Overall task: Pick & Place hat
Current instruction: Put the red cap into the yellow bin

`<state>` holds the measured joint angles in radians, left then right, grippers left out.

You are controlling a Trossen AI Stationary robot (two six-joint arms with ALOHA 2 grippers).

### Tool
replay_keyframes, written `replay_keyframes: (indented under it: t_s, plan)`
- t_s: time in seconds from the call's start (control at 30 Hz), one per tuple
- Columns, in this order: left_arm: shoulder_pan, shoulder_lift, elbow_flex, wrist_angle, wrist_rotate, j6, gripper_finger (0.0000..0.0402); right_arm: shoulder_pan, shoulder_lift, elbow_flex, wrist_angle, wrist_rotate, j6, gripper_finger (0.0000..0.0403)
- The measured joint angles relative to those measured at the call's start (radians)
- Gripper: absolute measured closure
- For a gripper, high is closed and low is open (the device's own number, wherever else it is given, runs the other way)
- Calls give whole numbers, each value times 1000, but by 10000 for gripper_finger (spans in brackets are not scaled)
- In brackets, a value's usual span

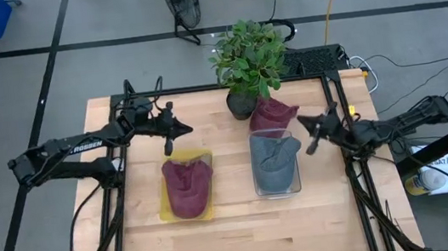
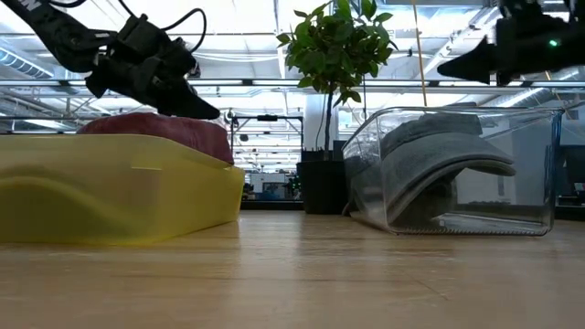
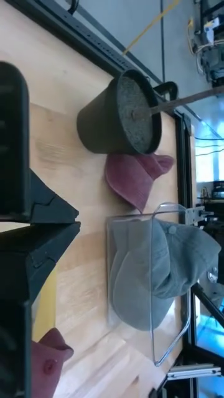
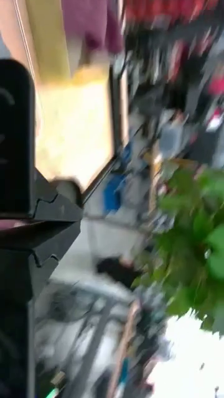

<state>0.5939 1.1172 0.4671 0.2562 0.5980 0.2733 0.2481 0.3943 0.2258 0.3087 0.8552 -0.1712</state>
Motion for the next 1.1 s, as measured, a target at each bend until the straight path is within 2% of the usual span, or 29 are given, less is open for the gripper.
replay_keyframes:
  t_s: [0.1, 0.27, 0.37, 0.47, 0.6, 0.7, 0.8, 0.93, 1.1]
  plan:
    - [-8, 0, 0, 3, 0, 7, 394, -4, 66, 132, -173, 89, 123, 403]
    - [-7, 0, 0, 4, -19, 15, 398, -84, 211, 437, -671, 78, 381, 403]
    - [-7, 0, 0, 4, -31, 21, 389, -199, 329, 613, -957, -58, 507, 403]
    - [-7, 0, 0, 3, -31, 20, 376, -349, 448, 745, -1133, -306, 498, 403]
    - [-7, 0, 0, -3, -31, 20, 371, -509, 555, 817, -1176, -530, 320, 403]
    - [-7, 0, 0, -6, -32, 28, 374, -594, 603, 820, -1170, -633, 203, 403]
    - [-7, 0, 0, -17, -32, 49, 380, -669, 643, 806, -1183, -693, 142, 389]
    - [-7, 0, 0, -30, -33, 85, 394, -766, 700, 774, -1197, -797, 83, 341]
    - [-7, 0, 0, -30, -33, 87, 392, -837, 759, 743, -1121, -852, -38, 267]
